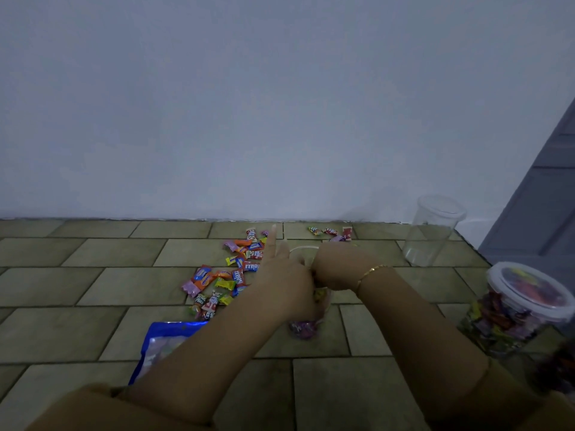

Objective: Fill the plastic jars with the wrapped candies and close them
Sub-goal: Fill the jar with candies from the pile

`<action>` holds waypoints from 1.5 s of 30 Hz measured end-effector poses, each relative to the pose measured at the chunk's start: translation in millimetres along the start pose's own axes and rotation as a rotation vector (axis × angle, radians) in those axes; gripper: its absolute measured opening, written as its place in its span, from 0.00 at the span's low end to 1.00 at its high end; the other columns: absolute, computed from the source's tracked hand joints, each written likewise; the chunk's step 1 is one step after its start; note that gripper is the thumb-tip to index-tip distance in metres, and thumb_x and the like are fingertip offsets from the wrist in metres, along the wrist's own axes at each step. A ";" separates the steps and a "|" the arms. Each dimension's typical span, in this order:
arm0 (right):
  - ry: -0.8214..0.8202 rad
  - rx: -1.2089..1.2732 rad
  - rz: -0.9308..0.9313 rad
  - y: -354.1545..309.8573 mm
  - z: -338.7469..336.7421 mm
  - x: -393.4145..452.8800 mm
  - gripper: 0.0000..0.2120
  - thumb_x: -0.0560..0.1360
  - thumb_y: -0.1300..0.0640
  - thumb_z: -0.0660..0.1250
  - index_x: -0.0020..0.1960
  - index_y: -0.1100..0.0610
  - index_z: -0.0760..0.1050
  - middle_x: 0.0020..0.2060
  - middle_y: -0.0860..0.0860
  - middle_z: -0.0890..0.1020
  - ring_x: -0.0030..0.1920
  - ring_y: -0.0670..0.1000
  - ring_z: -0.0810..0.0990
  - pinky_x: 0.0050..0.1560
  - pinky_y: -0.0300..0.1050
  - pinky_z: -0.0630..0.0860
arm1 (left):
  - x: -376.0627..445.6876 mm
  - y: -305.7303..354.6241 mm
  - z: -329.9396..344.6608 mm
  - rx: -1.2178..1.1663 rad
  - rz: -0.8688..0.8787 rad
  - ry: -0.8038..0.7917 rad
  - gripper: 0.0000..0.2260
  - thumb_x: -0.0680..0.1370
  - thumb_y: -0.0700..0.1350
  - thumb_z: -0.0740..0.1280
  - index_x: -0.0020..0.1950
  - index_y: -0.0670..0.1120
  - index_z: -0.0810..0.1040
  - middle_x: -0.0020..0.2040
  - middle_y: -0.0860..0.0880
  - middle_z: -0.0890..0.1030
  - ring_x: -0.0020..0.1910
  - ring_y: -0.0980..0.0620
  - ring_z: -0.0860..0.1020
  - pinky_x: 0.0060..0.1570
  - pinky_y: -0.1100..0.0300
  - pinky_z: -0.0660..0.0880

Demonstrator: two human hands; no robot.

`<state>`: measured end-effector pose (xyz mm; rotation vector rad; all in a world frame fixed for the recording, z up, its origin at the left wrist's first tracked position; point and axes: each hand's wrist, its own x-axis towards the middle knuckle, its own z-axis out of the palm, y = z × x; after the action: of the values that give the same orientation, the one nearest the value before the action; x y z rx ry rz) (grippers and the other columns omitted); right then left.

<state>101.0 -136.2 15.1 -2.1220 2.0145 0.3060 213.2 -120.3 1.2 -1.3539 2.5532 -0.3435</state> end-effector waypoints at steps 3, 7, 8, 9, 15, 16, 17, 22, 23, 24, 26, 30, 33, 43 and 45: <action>0.014 0.040 -0.038 5.5 3.8 -3.0 0.13 0.76 0.55 0.60 0.53 0.62 0.78 0.36 0.53 0.73 0.40 0.54 0.72 0.38 0.44 0.68 | -3.2 -0.1 6.7 -0.103 -0.023 0.134 0.28 0.76 0.65 0.54 0.71 0.51 0.68 0.71 0.45 0.64 0.77 0.41 0.45 0.68 0.36 0.30; 0.100 0.167 -0.076 13.2 -2.6 -17.1 0.14 0.76 0.50 0.61 0.54 0.56 0.80 0.38 0.55 0.75 0.45 0.56 0.77 0.45 0.48 0.73 | -5.0 -3.0 20.6 -0.353 -0.050 0.272 0.30 0.73 0.63 0.61 0.72 0.52 0.62 0.69 0.48 0.60 0.76 0.46 0.48 0.71 0.42 0.34; 0.140 0.284 -0.082 15.8 -4.8 -22.2 0.13 0.76 0.49 0.63 0.55 0.53 0.81 0.39 0.56 0.77 0.45 0.55 0.77 0.45 0.47 0.72 | -5.5 -4.7 26.1 -0.449 -0.043 0.310 0.33 0.72 0.63 0.63 0.73 0.52 0.60 0.69 0.48 0.58 0.75 0.47 0.52 0.73 0.45 0.39; 0.169 0.429 -0.074 18.8 -7.3 -28.7 0.13 0.76 0.48 0.64 0.55 0.52 0.81 0.40 0.56 0.79 0.44 0.53 0.78 0.45 0.45 0.72 | -5.1 -5.1 31.2 -0.562 -0.030 0.368 0.36 0.69 0.64 0.64 0.73 0.51 0.58 0.71 0.49 0.56 0.74 0.48 0.54 0.73 0.48 0.46; 0.480 0.985 0.025 37.0 0.1 -32.2 0.13 0.75 0.49 0.67 0.49 0.57 0.83 0.25 0.45 0.79 0.28 0.40 0.75 0.28 0.31 0.66 | 7.0 0.3 76.4 -1.402 -0.067 0.323 0.57 0.62 0.56 0.80 0.75 0.62 0.38 0.74 0.56 0.57 0.70 0.62 0.63 0.66 0.61 0.66; 0.539 1.037 0.064 39.9 5.3 -27.6 0.13 0.75 0.50 0.67 0.48 0.60 0.83 0.20 0.43 0.72 0.22 0.39 0.69 0.25 0.28 0.63 | 7.7 2.5 80.8 -1.547 -0.076 0.269 0.58 0.62 0.50 0.81 0.74 0.63 0.38 0.70 0.58 0.63 0.64 0.68 0.69 0.59 0.66 0.71; 0.578 1.074 0.103 42.4 11.9 -23.1 0.15 0.76 0.51 0.66 0.47 0.63 0.82 0.20 0.44 0.69 0.20 0.41 0.65 0.23 0.28 0.61 | 7.9 4.1 85.0 -1.623 -0.079 0.222 0.57 0.63 0.45 0.81 0.75 0.59 0.41 0.65 0.61 0.67 0.56 0.73 0.72 0.51 0.72 0.73; 0.634 1.060 0.233 50.3 48.1 5.0 0.11 0.77 0.53 0.64 0.51 0.57 0.81 0.37 0.50 0.79 0.33 0.42 0.72 0.32 0.33 0.67 | 16.7 8.4 106.5 -1.526 -0.093 0.085 0.36 0.61 0.50 0.81 0.63 0.55 0.65 0.57 0.58 0.78 0.55 0.63 0.76 0.50 0.70 0.73; 0.618 1.039 0.256 52.9 56.0 12.4 0.11 0.77 0.54 0.63 0.53 0.57 0.80 0.39 0.50 0.80 0.35 0.44 0.73 0.34 0.35 0.68 | 18.6 8.9 107.6 -1.537 -0.101 0.072 0.35 0.62 0.50 0.81 0.63 0.55 0.65 0.56 0.59 0.77 0.55 0.63 0.76 0.49 0.71 0.73; 0.590 1.021 0.284 56.3 65.2 22.5 0.11 0.76 0.54 0.64 0.55 0.58 0.80 0.42 0.51 0.81 0.38 0.46 0.75 0.36 0.36 0.69 | 22.3 9.4 109.2 -1.548 -0.118 0.066 0.35 0.62 0.50 0.80 0.62 0.55 0.65 0.55 0.59 0.77 0.54 0.64 0.75 0.47 0.72 0.73; 0.521 0.965 0.318 60.6 80.7 37.9 0.15 0.74 0.53 0.65 0.59 0.56 0.78 0.51 0.54 0.82 0.47 0.50 0.78 0.47 0.42 0.75 | 29.2 10.8 111.2 -1.542 -0.129 0.085 0.35 0.62 0.51 0.80 0.62 0.57 0.63 0.56 0.60 0.76 0.56 0.62 0.75 0.50 0.70 0.72; 0.380 0.542 0.278 65.9 101.6 66.5 0.21 0.74 0.49 0.64 0.65 0.54 0.73 0.65 0.56 0.72 0.64 0.58 0.69 0.65 0.52 0.67 | 48.0 12.6 118.7 -1.582 -0.178 0.146 0.39 0.60 0.56 0.80 0.65 0.55 0.64 0.58 0.58 0.76 0.58 0.60 0.76 0.56 0.64 0.75; 0.325 0.498 0.344 65.8 114.6 92.1 0.38 0.70 0.35 0.51 0.73 0.58 0.58 0.70 0.59 0.63 0.69 0.61 0.60 0.69 0.56 0.59 | 61.6 11.6 118.0 -1.585 -0.196 0.217 0.38 0.63 0.52 0.80 0.67 0.55 0.62 0.59 0.61 0.75 0.57 0.65 0.74 0.49 0.74 0.72; 0.426 0.562 0.457 76.6 118.6 154.3 0.47 0.73 0.39 0.63 0.76 0.55 0.36 0.75 0.65 0.44 0.75 0.64 0.44 0.74 0.58 0.46 | 102.1 -2.4 118.5 -1.556 -0.219 0.321 0.35 0.63 0.49 0.79 0.63 0.56 0.61 0.56 0.64 0.72 0.54 0.75 0.71 0.47 0.80 0.67; 0.418 0.554 0.443 82.3 113.5 165.6 0.48 0.72 0.37 0.64 0.76 0.52 0.36 0.75 0.63 0.41 0.75 0.63 0.42 0.74 0.57 0.45 | 106.3 -2.9 119.6 -1.552 -0.220 0.331 0.35 0.62 0.50 0.79 0.62 0.56 0.62 0.56 0.63 0.73 0.54 0.75 0.71 0.48 0.80 0.68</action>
<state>25.6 -266.8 -141.0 -1.4726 2.4114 -0.6211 194.3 -222.1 -120.9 -1.9977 2.8018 1.8885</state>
